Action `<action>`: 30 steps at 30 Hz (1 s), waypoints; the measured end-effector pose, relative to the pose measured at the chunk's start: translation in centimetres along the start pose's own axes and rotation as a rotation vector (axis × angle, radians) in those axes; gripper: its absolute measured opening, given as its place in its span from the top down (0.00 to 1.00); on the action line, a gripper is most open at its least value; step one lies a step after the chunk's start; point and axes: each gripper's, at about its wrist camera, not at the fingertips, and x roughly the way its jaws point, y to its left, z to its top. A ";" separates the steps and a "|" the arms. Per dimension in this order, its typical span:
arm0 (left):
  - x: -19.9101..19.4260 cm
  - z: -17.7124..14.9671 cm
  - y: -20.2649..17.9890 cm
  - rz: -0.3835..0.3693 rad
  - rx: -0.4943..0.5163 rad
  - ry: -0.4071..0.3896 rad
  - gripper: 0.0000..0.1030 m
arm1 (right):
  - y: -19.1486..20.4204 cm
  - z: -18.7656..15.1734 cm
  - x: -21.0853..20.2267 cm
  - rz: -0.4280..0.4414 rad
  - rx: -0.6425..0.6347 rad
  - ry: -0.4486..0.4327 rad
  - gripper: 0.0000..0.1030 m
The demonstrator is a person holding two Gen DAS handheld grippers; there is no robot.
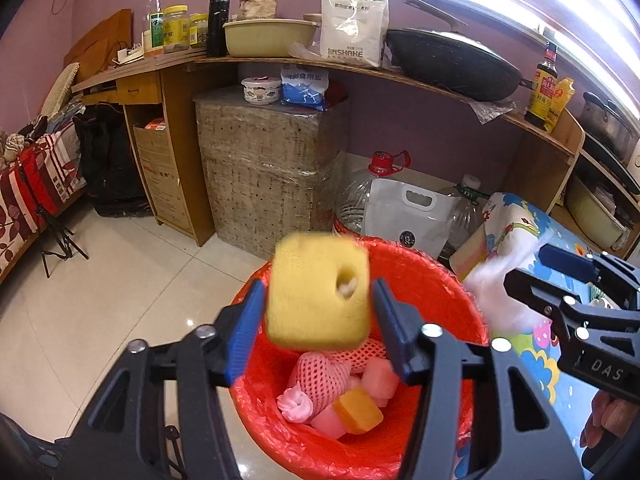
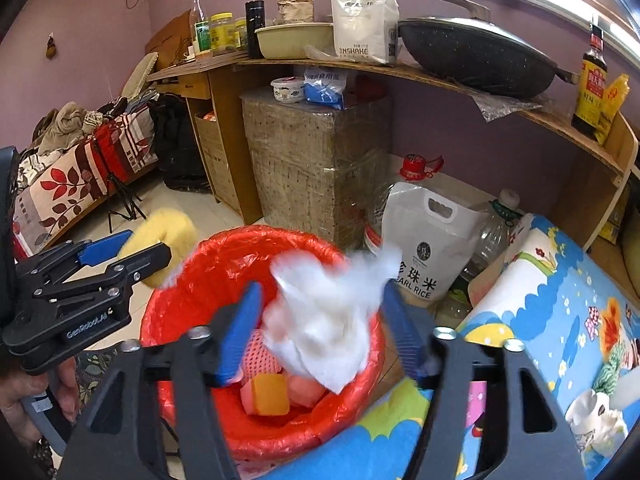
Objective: Collect trash
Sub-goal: 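Open both tools to drop the tissue and sponge into the bin, then move both open tools back over the bed toward the packet and cup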
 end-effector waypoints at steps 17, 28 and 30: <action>-0.7 -0.5 -1.9 -0.016 0.025 -0.001 0.41 | -2.5 -1.4 -1.6 -0.028 0.030 -0.007 0.33; -1.5 -1.1 -6.4 -0.060 0.075 0.001 0.41 | -7.3 -4.3 -5.3 -0.104 0.088 -0.034 0.29; -1.6 -1.3 -7.7 -0.073 0.088 0.003 0.41 | -8.6 -5.1 -6.2 -0.124 0.106 -0.040 0.28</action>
